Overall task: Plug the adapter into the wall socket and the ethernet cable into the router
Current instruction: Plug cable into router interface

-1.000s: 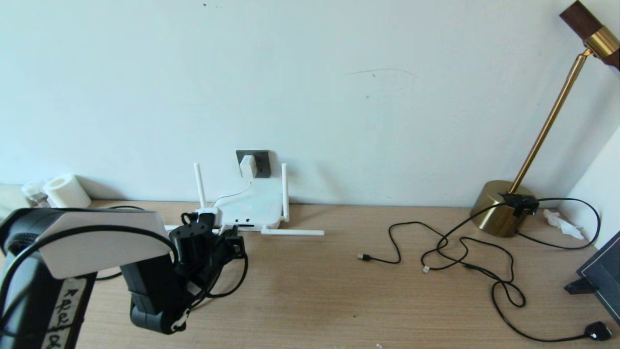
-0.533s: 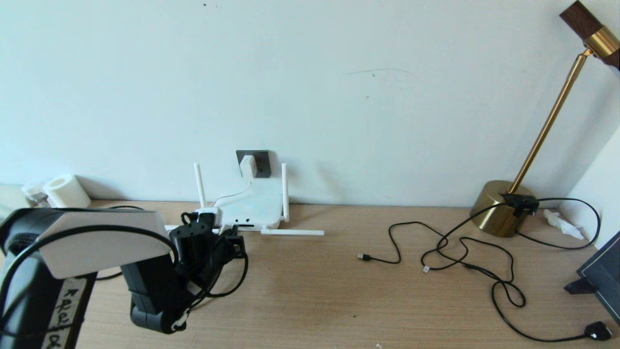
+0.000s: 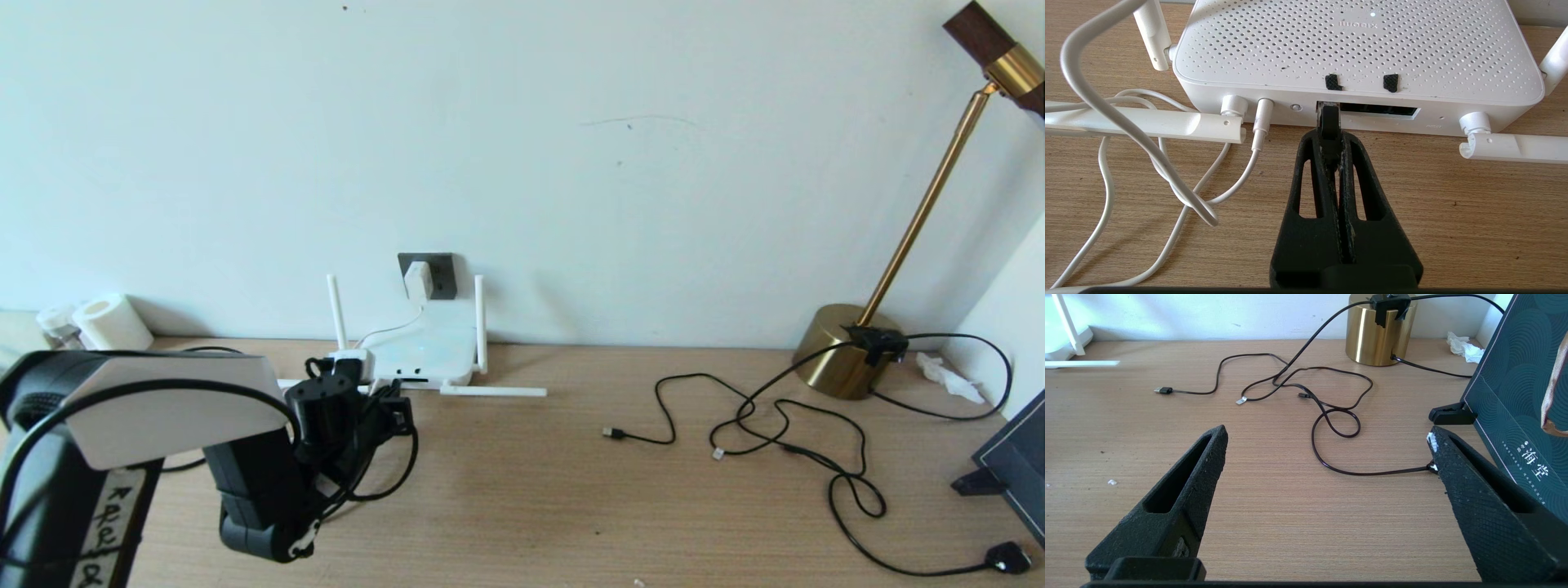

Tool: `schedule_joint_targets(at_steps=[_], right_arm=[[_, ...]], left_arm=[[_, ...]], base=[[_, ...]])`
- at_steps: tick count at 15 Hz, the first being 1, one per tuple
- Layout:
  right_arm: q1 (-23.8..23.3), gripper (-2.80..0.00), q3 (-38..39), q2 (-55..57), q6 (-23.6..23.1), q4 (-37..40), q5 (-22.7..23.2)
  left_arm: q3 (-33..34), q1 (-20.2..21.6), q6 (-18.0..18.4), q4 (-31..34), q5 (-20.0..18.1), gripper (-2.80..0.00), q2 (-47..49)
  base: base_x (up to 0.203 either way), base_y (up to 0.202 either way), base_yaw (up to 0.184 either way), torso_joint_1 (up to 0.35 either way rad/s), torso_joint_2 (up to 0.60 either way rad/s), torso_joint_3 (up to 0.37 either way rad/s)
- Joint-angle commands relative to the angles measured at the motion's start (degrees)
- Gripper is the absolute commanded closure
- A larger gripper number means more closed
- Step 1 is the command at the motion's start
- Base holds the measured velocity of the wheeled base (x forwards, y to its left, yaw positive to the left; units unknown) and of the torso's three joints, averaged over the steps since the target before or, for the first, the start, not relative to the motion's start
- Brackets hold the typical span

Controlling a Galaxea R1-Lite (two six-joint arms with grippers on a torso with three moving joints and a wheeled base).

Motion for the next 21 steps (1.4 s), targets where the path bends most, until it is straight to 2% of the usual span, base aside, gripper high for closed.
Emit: schedule_joint_targets(at_steps=[1,21], right_arm=[[0.0,-2.8,0.0,0.1,0.0,0.0,0.0],[0.0,-2.8,0.0,0.1,0.0,0.0,0.0]], left_arm=[[-0.1,0.0,0.0,-0.5,0.1,0.0,0.2],[0.3,-0.6,0.0,-0.5,0.2,0.0,-0.1]], base=[[0.0,0.0,0.0,0.0,0.0,0.0],[0.0,0.0,0.0,0.0,0.0,0.0]])
